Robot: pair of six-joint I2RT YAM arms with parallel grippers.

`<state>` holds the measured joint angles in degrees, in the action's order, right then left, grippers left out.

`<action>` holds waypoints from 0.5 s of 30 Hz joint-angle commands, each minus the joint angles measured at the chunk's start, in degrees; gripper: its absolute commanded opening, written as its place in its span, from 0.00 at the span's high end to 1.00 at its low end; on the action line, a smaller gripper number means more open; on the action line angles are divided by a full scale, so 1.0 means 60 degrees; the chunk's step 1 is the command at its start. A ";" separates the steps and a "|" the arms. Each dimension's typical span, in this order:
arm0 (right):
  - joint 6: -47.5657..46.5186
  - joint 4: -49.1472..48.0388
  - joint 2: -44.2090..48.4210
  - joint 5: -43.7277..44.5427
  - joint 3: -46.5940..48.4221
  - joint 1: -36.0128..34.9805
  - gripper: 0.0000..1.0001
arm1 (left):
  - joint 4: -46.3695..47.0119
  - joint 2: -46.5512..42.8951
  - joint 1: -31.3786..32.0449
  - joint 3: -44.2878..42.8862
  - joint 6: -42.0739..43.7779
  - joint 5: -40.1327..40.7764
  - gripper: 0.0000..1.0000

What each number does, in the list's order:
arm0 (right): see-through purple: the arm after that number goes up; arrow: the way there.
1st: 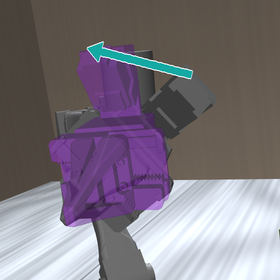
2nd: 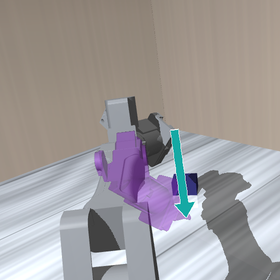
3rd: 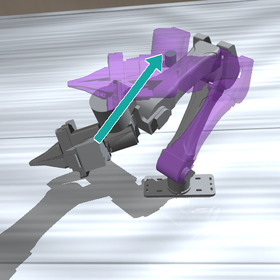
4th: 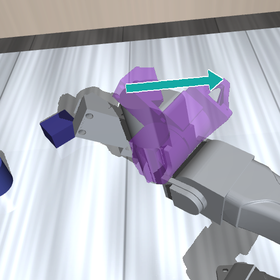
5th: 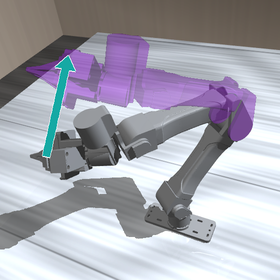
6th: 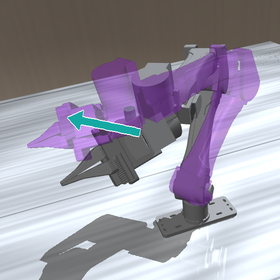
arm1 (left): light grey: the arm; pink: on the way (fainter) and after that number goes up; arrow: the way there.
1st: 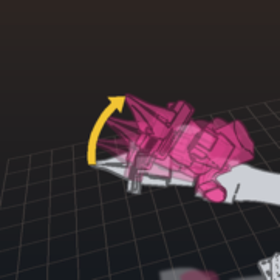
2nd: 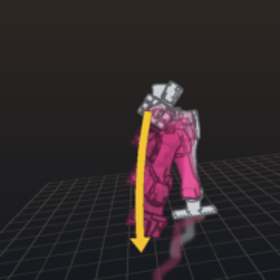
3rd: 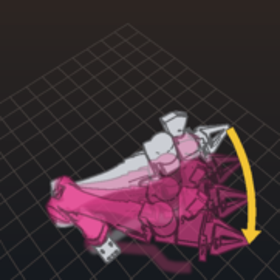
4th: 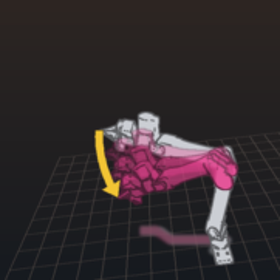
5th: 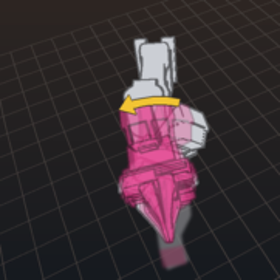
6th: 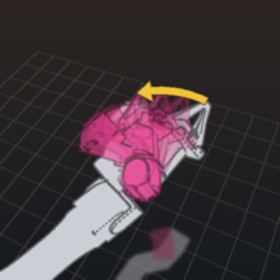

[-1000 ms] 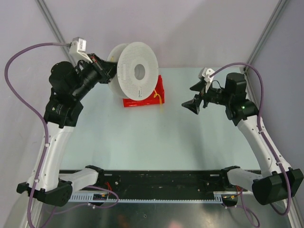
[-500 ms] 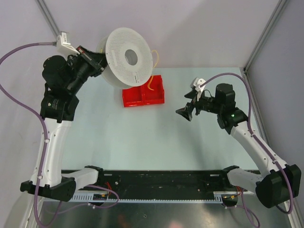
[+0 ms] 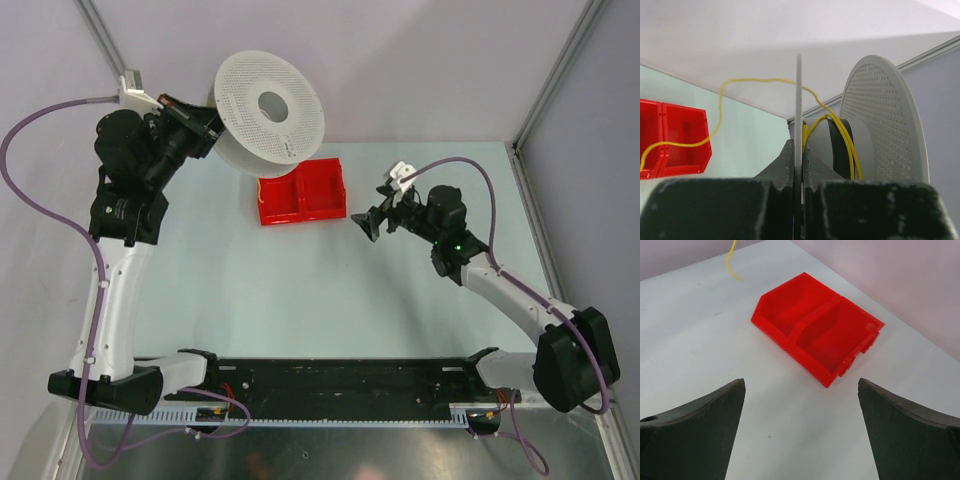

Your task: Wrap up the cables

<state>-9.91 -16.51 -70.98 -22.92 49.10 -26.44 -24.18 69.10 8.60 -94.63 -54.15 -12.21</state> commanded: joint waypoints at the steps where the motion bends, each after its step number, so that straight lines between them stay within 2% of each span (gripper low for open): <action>1: -0.0042 -0.1802 -0.0393 0.0202 -0.0046 -0.0670 0.01 | 0.0970 -0.0220 -0.0086 -0.0179 -0.0657 -0.0207 1.00; 7: -0.0426 -0.3046 -0.1163 0.0605 -0.0061 -0.1544 0.01 | 0.1037 -0.0263 -0.0086 -0.0216 -0.0621 -0.0284 1.00; 15: -0.0149 -0.5338 -0.2405 0.0957 -0.0141 -0.1935 0.01 | 0.1103 -0.0122 -0.0017 -0.0315 -0.0541 -0.0590 1.00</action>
<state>-11.00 -36.97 -82.72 -18.87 48.58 -37.21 -24.12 69.10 8.54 -94.59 -55.51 -13.50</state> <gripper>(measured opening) 0.993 0.064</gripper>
